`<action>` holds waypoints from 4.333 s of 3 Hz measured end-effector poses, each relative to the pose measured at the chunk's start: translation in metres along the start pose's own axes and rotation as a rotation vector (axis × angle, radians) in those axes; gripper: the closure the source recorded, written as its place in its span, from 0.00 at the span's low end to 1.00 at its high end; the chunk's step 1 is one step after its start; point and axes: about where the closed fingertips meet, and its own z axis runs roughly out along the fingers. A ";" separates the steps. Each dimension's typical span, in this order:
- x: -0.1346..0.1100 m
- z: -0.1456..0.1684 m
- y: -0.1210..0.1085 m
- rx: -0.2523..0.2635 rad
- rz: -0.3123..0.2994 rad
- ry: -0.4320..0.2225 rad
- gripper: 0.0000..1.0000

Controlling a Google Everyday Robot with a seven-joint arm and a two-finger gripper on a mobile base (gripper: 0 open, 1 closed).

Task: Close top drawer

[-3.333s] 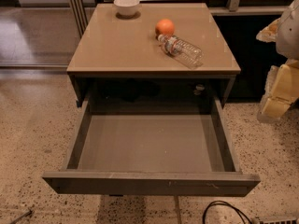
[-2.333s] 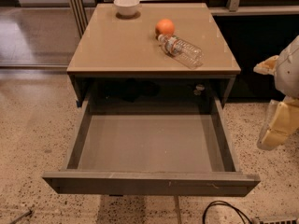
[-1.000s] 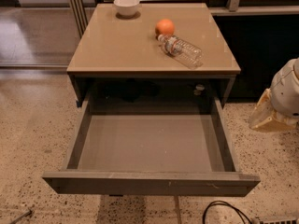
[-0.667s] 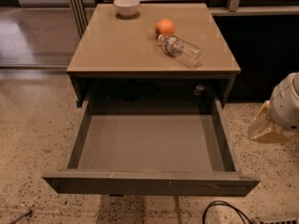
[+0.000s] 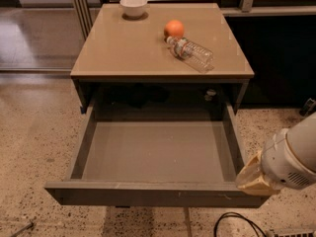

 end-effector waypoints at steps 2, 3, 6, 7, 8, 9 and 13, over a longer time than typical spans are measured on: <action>-0.013 0.040 0.031 -0.119 -0.016 -0.096 1.00; 0.001 0.064 0.033 -0.092 0.090 -0.089 1.00; -0.009 0.110 0.031 -0.037 0.197 -0.189 1.00; -0.033 0.141 0.038 -0.022 0.203 -0.241 1.00; -0.033 0.141 0.038 -0.022 0.203 -0.241 1.00; -0.035 0.146 0.027 -0.003 0.219 -0.220 1.00; -0.055 0.156 -0.020 0.093 0.266 -0.210 1.00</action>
Offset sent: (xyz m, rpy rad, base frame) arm -0.0177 0.0280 -0.0235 0.1122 0.0617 0.0489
